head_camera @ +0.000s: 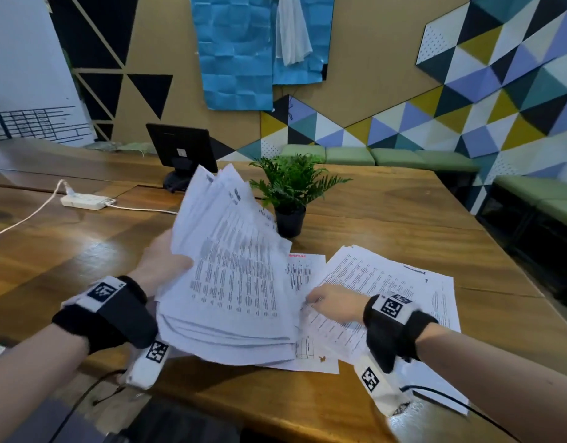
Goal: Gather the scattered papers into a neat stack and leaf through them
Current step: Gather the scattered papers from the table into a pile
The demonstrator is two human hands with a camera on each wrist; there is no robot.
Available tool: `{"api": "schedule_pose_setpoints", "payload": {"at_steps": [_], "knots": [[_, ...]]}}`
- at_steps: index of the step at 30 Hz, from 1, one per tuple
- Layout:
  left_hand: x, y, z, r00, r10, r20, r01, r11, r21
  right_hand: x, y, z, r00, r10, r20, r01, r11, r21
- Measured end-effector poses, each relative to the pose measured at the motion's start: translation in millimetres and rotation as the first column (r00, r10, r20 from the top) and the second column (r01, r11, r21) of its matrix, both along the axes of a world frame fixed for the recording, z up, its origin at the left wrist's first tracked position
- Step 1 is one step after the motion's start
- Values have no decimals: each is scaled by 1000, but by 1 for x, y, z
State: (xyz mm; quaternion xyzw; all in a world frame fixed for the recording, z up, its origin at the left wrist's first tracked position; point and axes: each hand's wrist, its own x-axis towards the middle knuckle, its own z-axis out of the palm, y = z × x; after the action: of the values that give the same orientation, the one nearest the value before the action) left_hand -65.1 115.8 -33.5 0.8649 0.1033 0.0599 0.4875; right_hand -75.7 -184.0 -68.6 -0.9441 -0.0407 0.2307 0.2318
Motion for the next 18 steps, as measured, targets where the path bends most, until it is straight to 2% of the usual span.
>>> {"api": "schedule_pose_setpoints", "payload": {"at_steps": [4,7,8,10,12,14,15,16,18], "knots": [[-12,24,19,998,36,59,-21,968,-248,-5,-15,-4,992,128,14,-127,990,-66],[-20,42,21,1000,10,8,-6,924,-381,-9,-17,-4,989,143,40,-142,989,-41],[-22,46,19,1000,-16,-23,5,912,-411,-11,-18,-3,992,102,70,-103,995,16],[-28,46,13,993,-64,-99,15,903,-430,-14,-20,2,996,-70,60,53,969,243],[-40,28,6,974,-161,-161,68,881,-468,-19,-26,9,973,-210,-96,229,832,506],[-53,1,-6,936,-308,-169,163,807,-568,-26,-37,18,928,-220,-302,370,638,675],[-57,-14,-15,904,-397,-157,223,752,-621,-31,-45,22,907,-180,-381,411,573,709],[-59,-29,-23,871,-474,-131,272,686,-674,-38,-55,25,894,-143,-424,429,542,722],[-55,-59,-37,813,-576,-83,337,582,-740,-47,-78,25,904,-92,-417,400,524,752]]}}
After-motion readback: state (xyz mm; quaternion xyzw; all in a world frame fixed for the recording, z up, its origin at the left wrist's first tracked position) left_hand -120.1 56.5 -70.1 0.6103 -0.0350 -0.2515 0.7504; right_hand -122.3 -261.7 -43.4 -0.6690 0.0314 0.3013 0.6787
